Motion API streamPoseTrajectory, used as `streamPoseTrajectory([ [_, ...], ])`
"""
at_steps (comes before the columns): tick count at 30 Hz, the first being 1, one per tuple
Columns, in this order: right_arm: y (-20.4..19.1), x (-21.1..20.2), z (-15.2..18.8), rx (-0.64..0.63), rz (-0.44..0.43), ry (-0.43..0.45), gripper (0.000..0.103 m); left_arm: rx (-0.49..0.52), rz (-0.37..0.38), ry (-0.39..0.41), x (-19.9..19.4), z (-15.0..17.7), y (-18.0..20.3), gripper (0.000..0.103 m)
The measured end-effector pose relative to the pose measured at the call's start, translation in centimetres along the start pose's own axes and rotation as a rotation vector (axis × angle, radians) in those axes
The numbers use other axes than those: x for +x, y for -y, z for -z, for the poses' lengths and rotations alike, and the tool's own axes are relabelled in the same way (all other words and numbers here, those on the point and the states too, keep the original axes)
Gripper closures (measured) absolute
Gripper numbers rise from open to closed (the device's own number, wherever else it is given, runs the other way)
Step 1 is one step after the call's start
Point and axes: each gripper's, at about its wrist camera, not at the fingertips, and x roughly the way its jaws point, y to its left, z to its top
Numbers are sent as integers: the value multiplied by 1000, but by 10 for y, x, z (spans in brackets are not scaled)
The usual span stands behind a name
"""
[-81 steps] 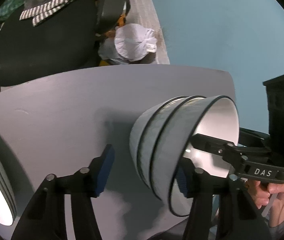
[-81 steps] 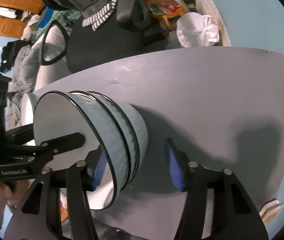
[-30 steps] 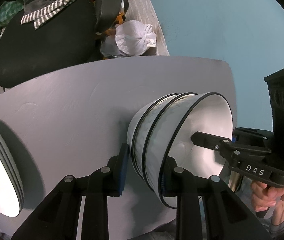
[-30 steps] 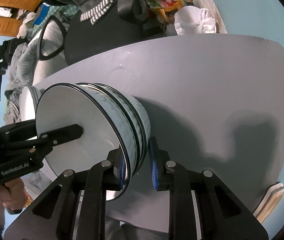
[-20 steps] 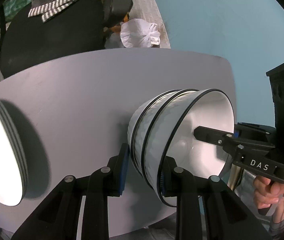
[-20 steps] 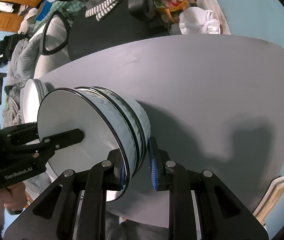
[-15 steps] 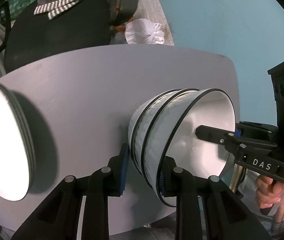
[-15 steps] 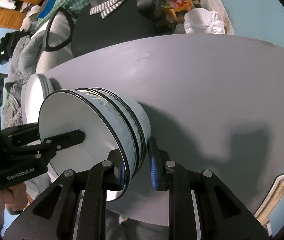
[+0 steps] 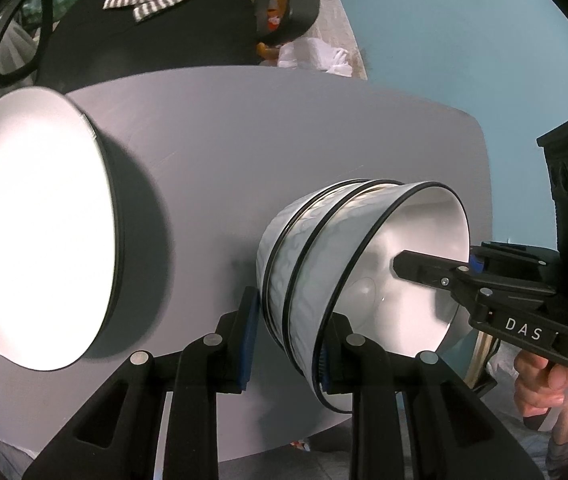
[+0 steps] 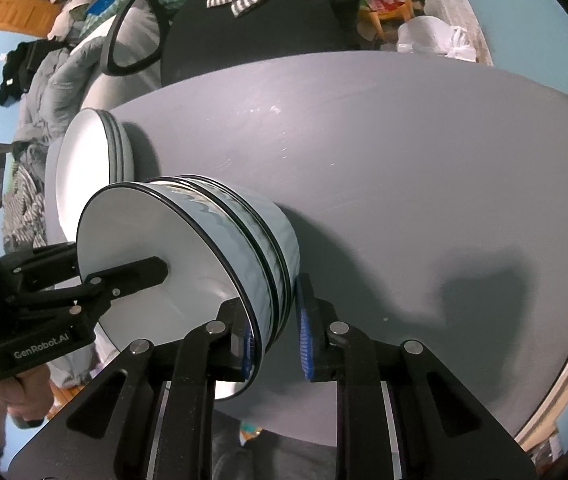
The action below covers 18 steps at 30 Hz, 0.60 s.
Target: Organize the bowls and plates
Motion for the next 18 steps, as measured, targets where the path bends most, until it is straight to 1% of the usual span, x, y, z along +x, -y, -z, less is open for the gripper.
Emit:
streamPoseTrajectory([
  [4, -6, 10, 0, -9, 7, -14, 85, -7, 0, 6, 6, 2, 0, 80],
  [6, -7, 10, -1, -11, 12, -3, 85, -10, 1, 8, 6, 2, 2, 79],
  [11, 0, 11, -4, 19, -3, 5, 85, -4, -10, 9, 11, 0, 7, 78],
  [14, 1, 13, -5, 23, -19, -5, 83, -8, 18, -11, 12, 0, 4, 78],
  [16, 3, 18, -7, 28, -30, -17, 82, -25, 54, -25, 13, -4, -2, 74],
  [18, 3, 20, -8, 45, -45, -21, 79, -40, 76, -33, 14, -7, -5, 72],
])
